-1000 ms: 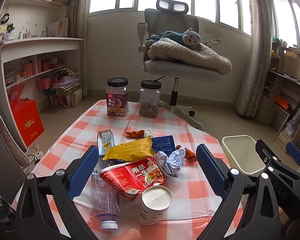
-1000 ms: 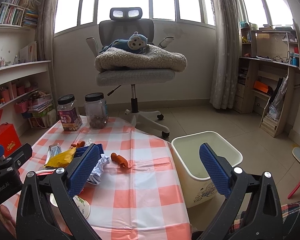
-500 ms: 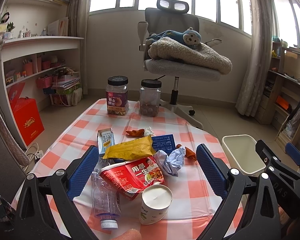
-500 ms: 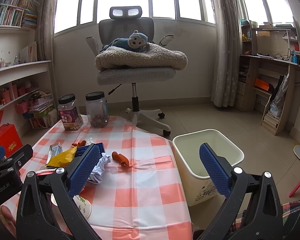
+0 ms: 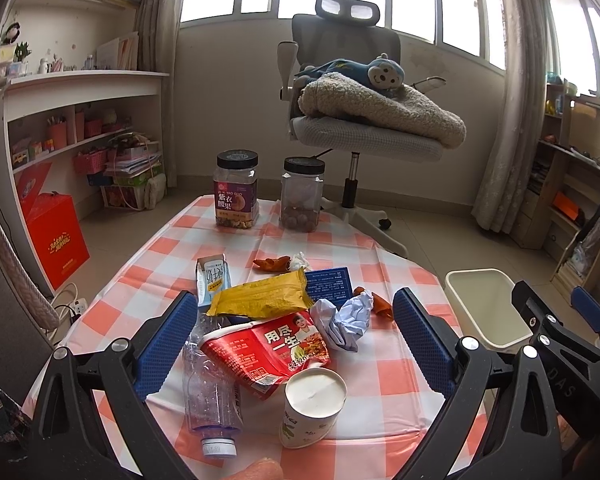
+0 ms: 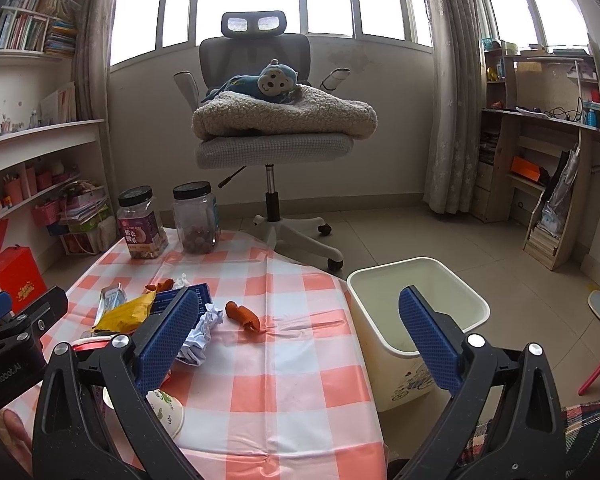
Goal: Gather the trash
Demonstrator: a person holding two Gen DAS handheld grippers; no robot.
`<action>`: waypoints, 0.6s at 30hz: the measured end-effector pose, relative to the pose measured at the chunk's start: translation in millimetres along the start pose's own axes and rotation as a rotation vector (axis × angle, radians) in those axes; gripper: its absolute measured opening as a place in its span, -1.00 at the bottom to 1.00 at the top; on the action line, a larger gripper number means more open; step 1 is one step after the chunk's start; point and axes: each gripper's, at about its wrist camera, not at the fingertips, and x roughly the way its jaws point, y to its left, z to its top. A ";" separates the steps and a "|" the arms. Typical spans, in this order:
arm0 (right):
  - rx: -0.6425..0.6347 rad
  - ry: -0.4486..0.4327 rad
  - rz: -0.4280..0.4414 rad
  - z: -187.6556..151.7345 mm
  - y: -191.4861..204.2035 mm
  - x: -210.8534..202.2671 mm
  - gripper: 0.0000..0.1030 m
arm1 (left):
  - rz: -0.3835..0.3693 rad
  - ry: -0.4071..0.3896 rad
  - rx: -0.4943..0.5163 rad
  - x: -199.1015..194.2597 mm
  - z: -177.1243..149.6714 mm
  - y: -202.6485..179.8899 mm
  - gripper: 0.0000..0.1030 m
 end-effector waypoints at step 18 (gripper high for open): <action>0.001 0.012 -0.002 -4.9 3.2 0.2 0.87 | 0.007 0.016 -0.004 3.0 -3.5 3.8 0.86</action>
